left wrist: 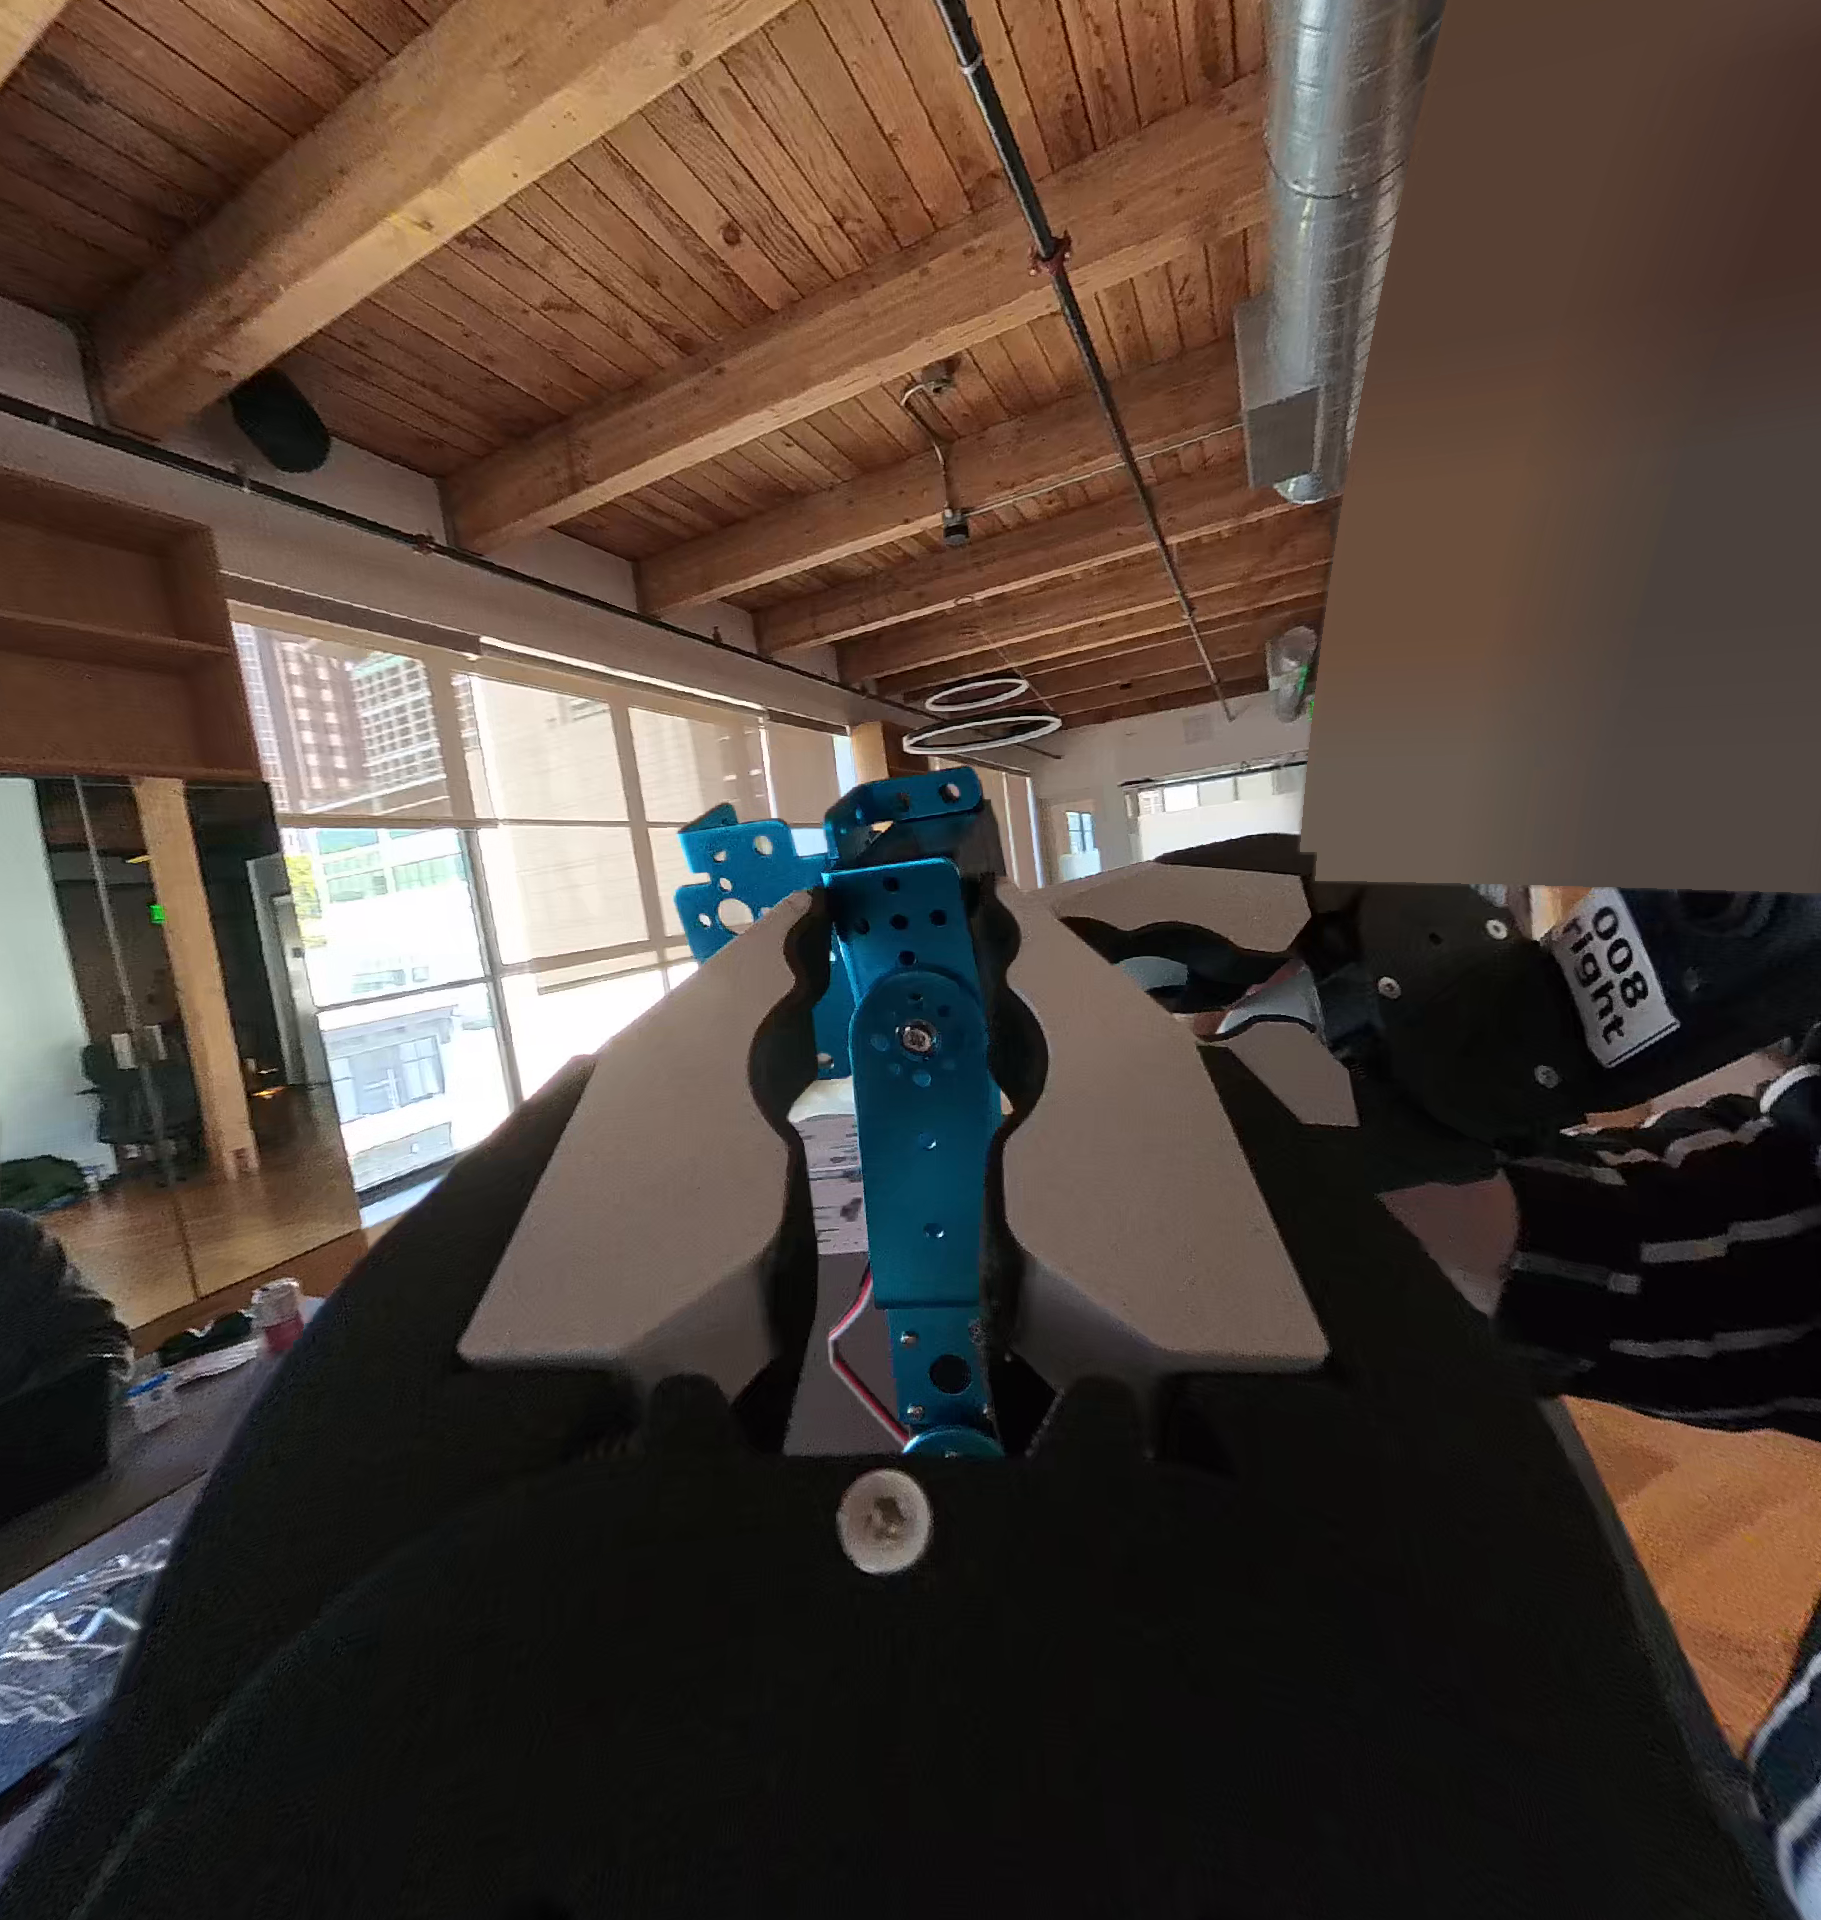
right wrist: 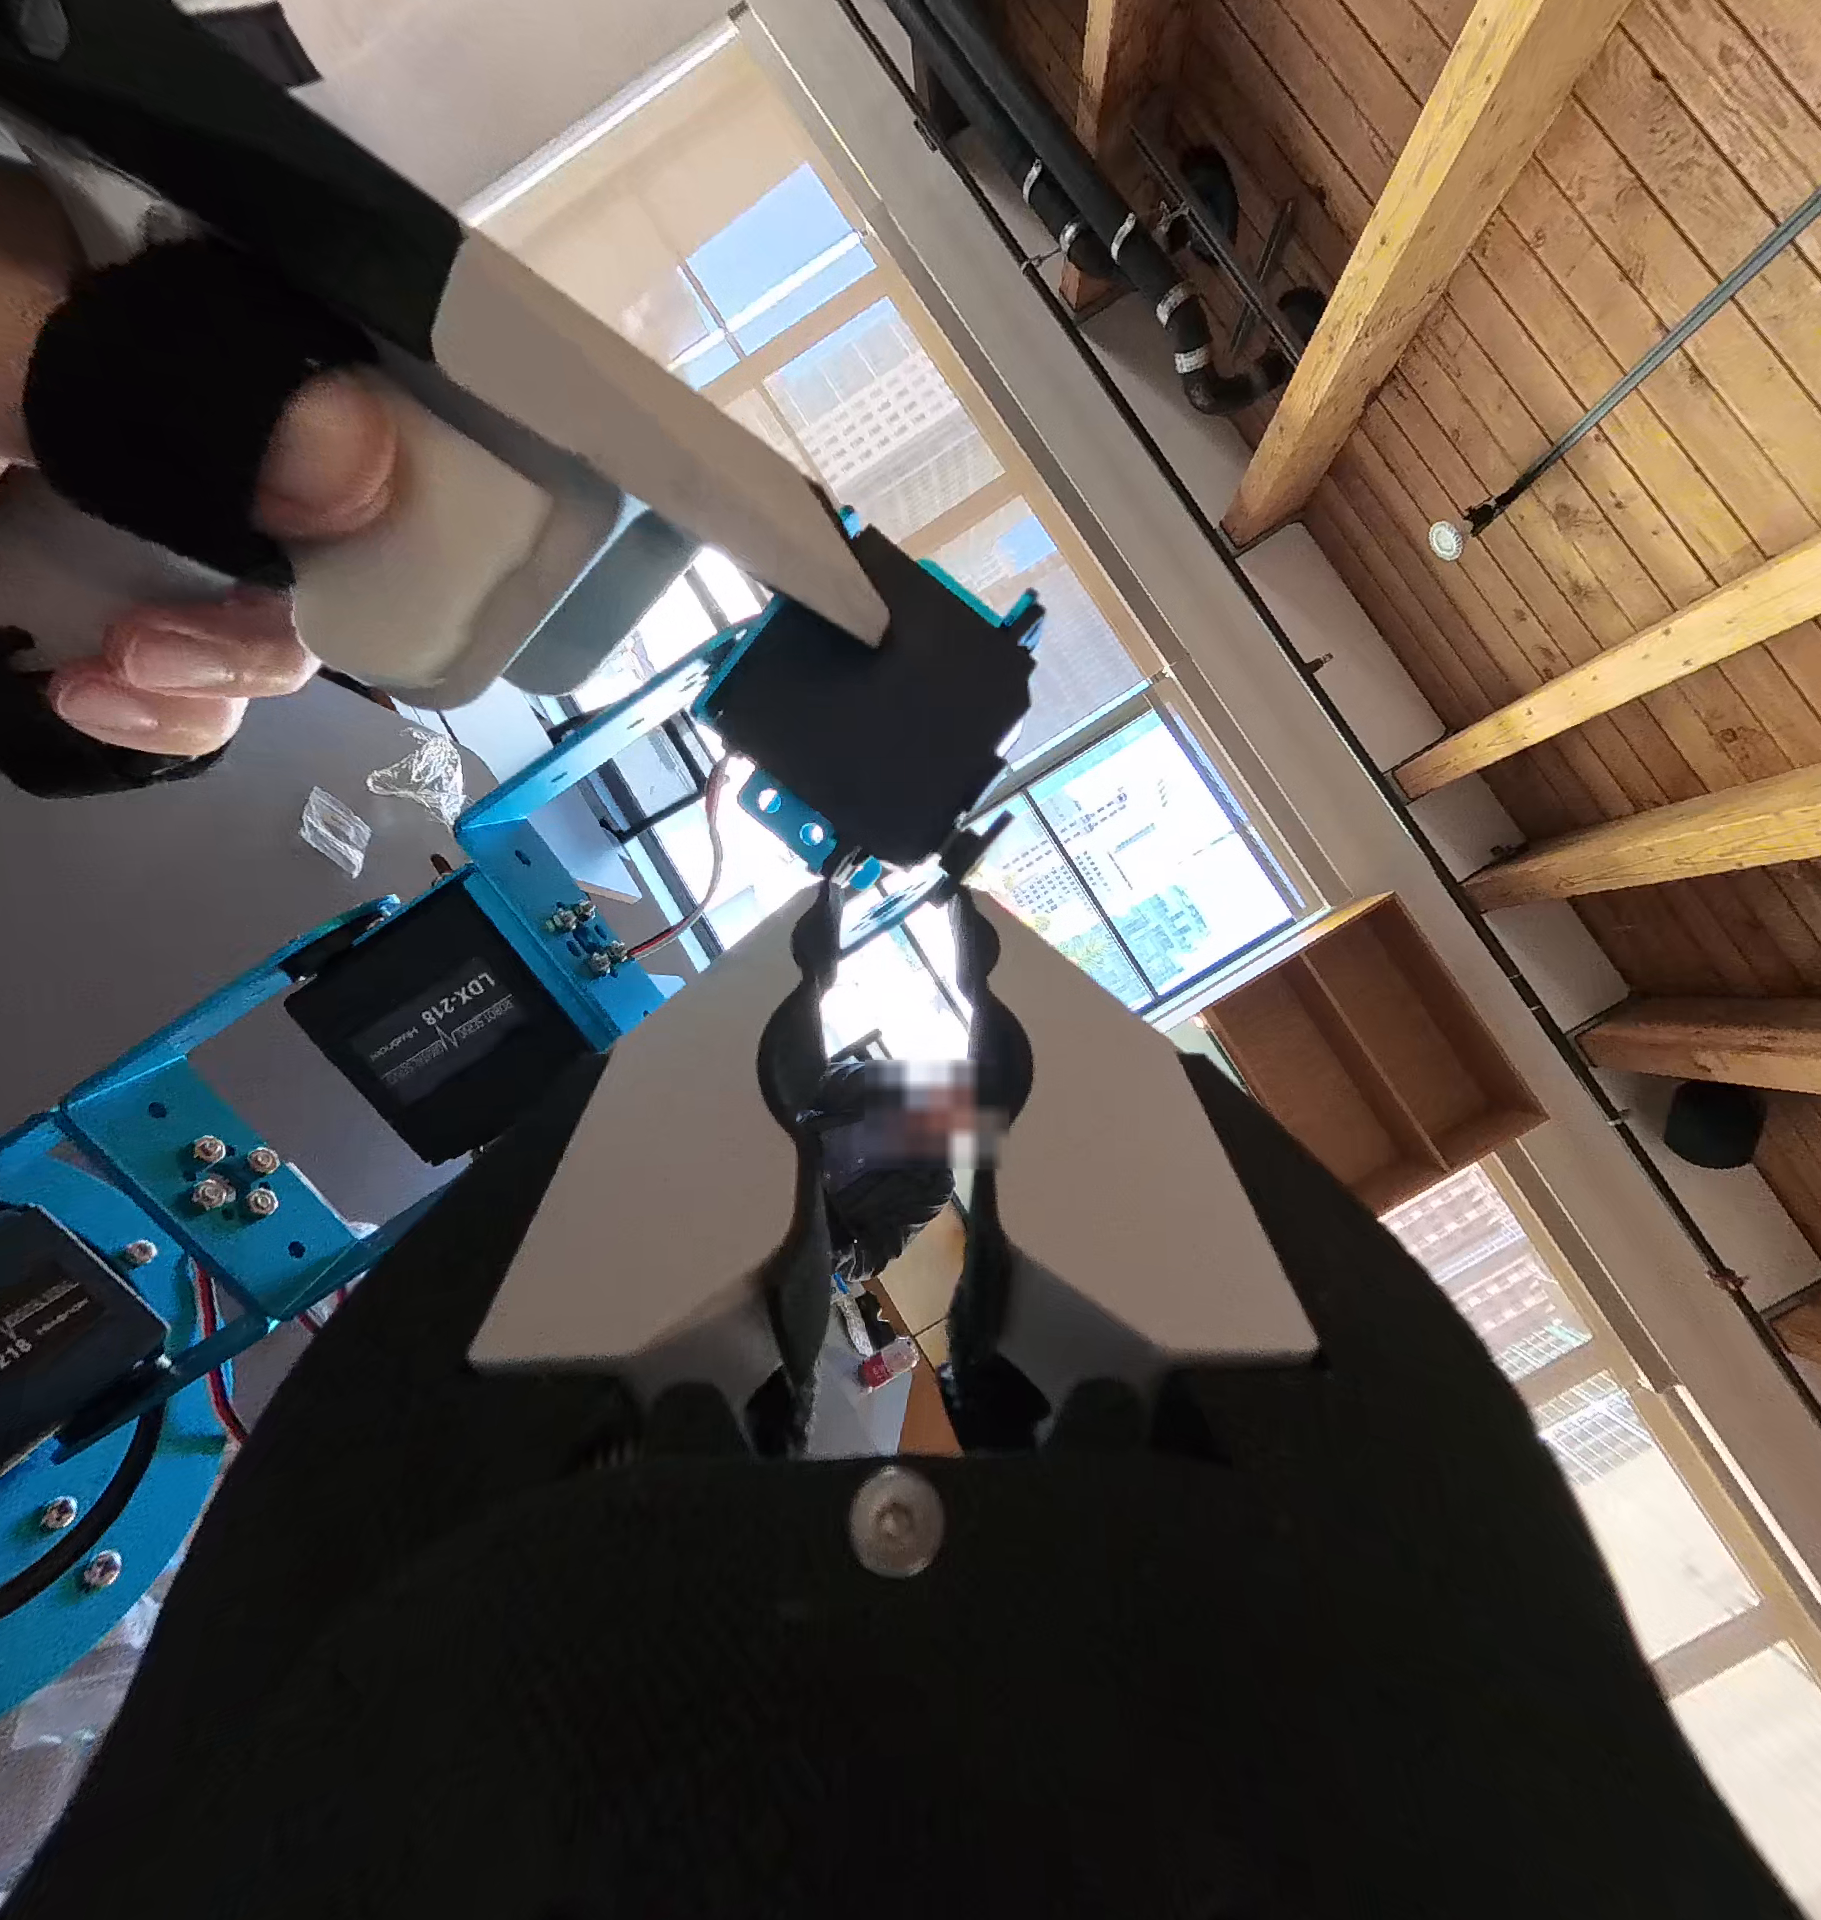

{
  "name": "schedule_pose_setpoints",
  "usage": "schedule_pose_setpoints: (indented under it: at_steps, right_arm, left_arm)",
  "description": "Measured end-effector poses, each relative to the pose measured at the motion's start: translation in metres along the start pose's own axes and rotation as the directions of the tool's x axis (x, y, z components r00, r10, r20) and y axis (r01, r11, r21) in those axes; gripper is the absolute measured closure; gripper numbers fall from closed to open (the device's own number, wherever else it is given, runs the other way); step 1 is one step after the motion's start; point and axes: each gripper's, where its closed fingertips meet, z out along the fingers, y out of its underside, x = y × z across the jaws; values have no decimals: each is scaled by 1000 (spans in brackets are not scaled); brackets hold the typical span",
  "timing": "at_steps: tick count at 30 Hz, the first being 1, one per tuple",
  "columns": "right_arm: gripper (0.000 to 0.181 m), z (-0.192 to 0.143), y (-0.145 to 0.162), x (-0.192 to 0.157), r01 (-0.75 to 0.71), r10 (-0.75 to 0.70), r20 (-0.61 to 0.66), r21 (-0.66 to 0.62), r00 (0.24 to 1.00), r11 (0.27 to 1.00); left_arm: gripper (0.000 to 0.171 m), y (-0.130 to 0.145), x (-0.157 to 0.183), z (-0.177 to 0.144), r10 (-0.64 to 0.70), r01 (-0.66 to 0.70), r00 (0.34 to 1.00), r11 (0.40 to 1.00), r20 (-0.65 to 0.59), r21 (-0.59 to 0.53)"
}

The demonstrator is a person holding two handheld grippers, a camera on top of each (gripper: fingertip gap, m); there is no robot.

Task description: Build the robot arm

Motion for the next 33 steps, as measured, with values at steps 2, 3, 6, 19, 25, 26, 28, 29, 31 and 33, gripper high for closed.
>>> schedule_pose_setpoints:
  at_steps: [2, 3, 6, 19, 25, 26, 28, 29, 31, 33]
  right_arm:
    - [161, 0, 1, 0, 4, -4, -3, -3, 1000, 1000]
    - [161, 0, 2, 0, -4, 4, -2, -3, 1000, 1000]
    - [161, 0, 3, 0, -10, 10, -4, -9, 1000, 1000]
    - [160, 7, 5, -1, -63, 63, -2, -18, 998, 998]
    - [163, 6, 7, -1, -75, 75, 16, 9, 997, 997]
    - [163, 6, 8, -1, -71, 71, 16, 10, 997, 997]
    - [163, 6, 9, -1, -59, 59, 12, -1, 998, 998]
    - [163, 6, 9, -1, -56, 56, 10, -3, 998, 998]
    - [163, 6, 8, -2, -69, 69, 19, 7, 997, 998]
    - [163, 6, 7, -2, -61, 61, 17, 6, 998, 998]
  left_arm:
    - [146, 1, 0, 0, 14, -14, 1000, 1000, 14, -8]
    - [147, 1, 0, 1, 17, -17, 1000, 1000, 17, -21]
    - [147, 2, 1, 2, 24, -23, 999, 998, 25, -64]
    - [148, 3, -1, 0, 101, -90, 992, 986, 77, -142]
    - [147, 5, -2, 2, 86, -67, 992, 980, 95, -188]
    - [147, 5, -2, 3, 81, -60, 992, 979, 99, -196]
    - [147, 5, -3, 4, 90, -68, 990, 977, 104, -204]
    - [147, 5, -2, 4, 85, -63, 991, 977, 100, -204]
    - [147, 5, -3, 3, 46, -28, 995, 980, 88, -195]
    - [147, 4, -3, 2, 21, -8, 997, 985, 77, -175]
